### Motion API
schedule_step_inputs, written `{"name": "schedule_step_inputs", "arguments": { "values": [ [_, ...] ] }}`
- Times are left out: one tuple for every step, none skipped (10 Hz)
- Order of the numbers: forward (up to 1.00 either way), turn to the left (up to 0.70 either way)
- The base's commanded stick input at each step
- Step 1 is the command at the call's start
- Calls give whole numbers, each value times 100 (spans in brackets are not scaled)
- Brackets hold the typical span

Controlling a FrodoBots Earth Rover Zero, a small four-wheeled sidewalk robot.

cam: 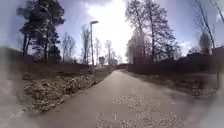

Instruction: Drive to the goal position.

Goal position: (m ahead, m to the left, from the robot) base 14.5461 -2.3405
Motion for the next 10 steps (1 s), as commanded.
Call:
{"name": "schedule_step_inputs", "arguments": {
  "values": [
    [100,0],
    [100,0],
    [100,0],
    [100,0],
    [100,0],
    [100,0],
    [100,0],
    [100,0],
    [100,0],
    [100,0]
  ]
}}
